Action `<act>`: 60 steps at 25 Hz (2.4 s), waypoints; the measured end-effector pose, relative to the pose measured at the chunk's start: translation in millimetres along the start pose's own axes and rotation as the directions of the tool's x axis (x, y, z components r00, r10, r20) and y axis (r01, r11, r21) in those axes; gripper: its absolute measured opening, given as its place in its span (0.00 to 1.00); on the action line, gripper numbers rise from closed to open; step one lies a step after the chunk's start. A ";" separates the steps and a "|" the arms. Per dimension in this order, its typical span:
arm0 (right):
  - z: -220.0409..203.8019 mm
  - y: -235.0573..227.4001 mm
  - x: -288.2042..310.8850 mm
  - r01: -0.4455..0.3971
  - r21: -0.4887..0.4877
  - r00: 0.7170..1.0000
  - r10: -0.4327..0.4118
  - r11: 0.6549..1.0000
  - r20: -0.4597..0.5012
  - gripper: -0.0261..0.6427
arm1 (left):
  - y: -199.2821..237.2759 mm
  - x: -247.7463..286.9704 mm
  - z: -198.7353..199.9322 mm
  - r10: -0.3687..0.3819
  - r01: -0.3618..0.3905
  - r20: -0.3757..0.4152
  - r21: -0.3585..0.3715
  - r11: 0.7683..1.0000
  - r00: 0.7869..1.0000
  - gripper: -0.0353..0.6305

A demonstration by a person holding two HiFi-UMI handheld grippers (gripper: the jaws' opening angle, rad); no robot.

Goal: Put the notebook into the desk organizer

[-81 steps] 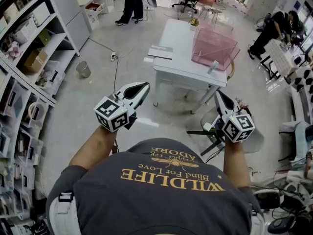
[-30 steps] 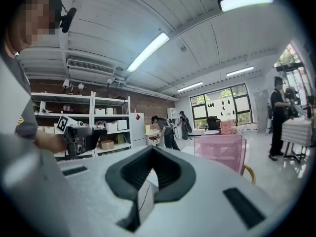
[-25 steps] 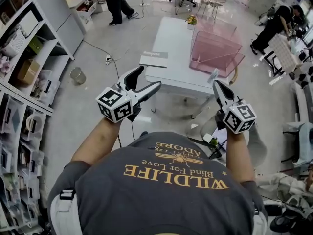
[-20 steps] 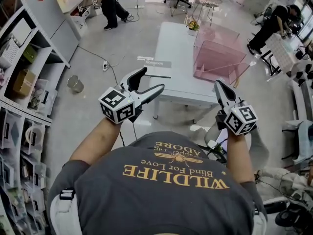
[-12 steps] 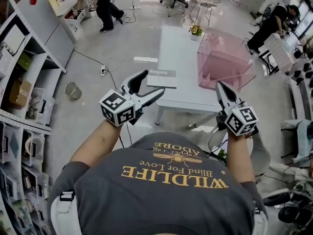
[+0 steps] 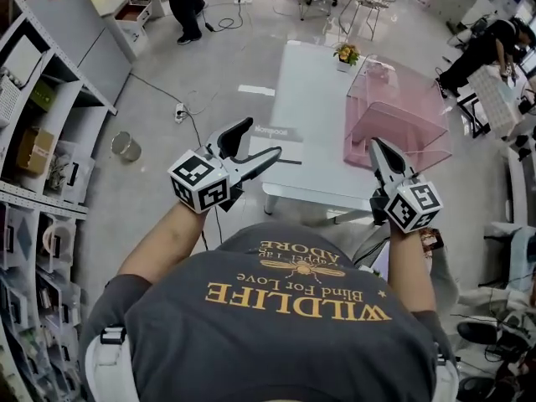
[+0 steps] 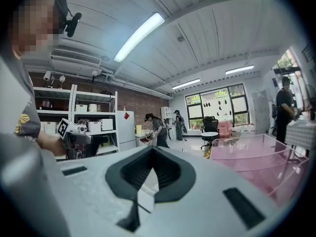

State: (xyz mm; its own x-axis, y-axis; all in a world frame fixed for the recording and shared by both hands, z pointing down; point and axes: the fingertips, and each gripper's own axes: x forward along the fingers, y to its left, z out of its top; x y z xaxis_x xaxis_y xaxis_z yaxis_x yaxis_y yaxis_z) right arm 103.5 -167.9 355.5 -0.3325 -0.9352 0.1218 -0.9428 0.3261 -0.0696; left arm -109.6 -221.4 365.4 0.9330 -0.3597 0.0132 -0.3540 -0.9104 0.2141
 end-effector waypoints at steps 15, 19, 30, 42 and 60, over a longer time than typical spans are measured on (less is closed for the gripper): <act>-9.6 -108.7 70.3 -0.243 0.006 0.970 0.243 0.970 0.010 0.04 | 36.7 116.5 -27.7 0.161 -0.166 -0.059 -0.104 0.981 0.985 0.63; -17.2 -107.3 88.0 -0.216 0.005 0.976 0.216 0.976 -0.002 0.04 | 75.0 113.3 -42.6 0.170 -0.180 -0.091 -0.114 0.977 0.981 0.63; -62.8 -76.3 162.1 -0.140 0.048 0.987 0.143 0.989 -0.068 0.04 | 186.4 91.4 -144.7 0.136 -0.207 -0.315 -0.204 0.957 0.939 0.63; -138.6 -81.6 209.3 -0.140 0.099 0.969 0.157 0.985 -0.189 0.04 | 265.2 90.3 -312.2 0.051 -0.382 -0.569 -0.480 0.790 0.821 0.64; -77.6 -108.4 181.3 -0.062 0.082 0.992 0.071 0.995 -0.106 0.04 | 230.5 98.7 -268.7 -0.098 -0.333 -0.576 -0.595 0.731 0.812 0.06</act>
State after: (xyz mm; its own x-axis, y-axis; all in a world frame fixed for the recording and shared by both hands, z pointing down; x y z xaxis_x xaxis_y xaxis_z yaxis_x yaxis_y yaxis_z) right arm 143.4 -362.1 461.9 -0.3993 -0.8899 0.2206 -0.9149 0.3715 -0.1578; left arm -81.6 -411.8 678.5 0.8296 -0.0847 0.5519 -0.5312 -0.4240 0.7335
